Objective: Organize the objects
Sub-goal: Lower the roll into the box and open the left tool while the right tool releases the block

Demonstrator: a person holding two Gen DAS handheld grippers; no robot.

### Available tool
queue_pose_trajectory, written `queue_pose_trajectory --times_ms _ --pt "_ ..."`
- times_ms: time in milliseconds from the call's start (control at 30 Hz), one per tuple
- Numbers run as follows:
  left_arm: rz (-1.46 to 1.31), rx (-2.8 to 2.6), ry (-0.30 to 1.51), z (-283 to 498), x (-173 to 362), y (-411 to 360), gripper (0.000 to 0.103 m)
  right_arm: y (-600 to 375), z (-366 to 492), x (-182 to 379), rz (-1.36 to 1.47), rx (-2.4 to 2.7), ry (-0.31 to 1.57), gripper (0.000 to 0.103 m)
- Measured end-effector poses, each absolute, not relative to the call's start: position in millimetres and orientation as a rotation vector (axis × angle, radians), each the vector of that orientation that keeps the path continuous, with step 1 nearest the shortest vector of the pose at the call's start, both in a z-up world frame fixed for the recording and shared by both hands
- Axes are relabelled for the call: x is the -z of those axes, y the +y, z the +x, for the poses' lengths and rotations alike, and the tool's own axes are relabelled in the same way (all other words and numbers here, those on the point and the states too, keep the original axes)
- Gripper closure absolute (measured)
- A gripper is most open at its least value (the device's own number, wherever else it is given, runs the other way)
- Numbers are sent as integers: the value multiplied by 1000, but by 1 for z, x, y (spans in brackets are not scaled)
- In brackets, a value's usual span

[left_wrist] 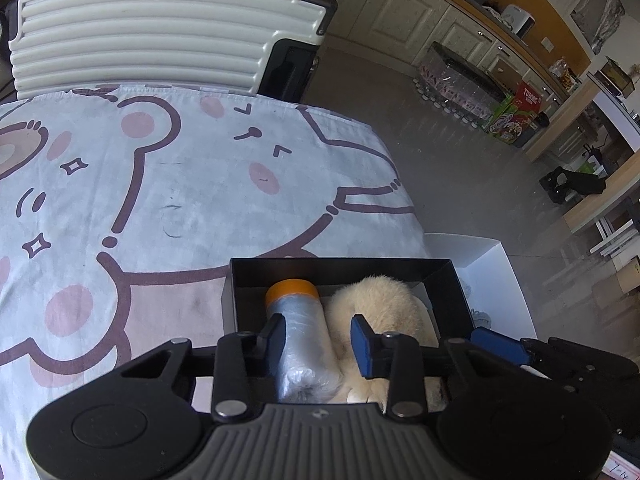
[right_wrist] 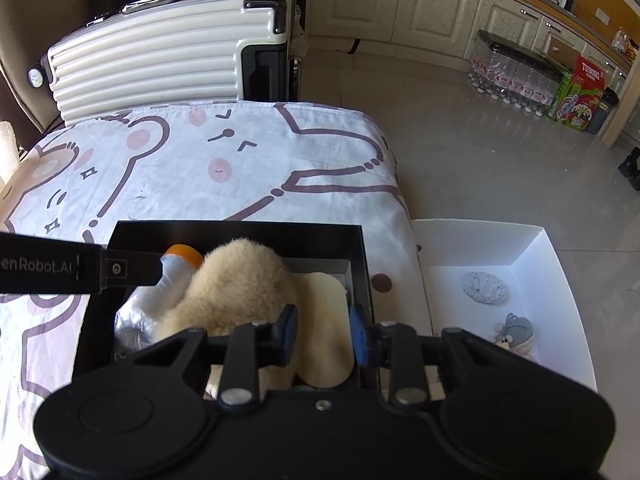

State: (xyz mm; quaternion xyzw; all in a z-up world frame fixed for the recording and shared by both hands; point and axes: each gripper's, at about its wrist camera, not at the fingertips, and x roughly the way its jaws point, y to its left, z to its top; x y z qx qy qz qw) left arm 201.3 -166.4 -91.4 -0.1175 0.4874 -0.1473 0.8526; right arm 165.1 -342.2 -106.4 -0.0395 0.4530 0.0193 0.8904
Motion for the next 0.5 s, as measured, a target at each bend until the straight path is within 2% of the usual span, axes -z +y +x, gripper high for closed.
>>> queue_pose_trajectory --times_ms 300,500 --pt "-207 298 1023 198 88 -166 67 -343 162 102 -61 -38 936 73" --pt "-166 278 1018 192 83 -165 67 -347 158 92 -19 -26 922 69"
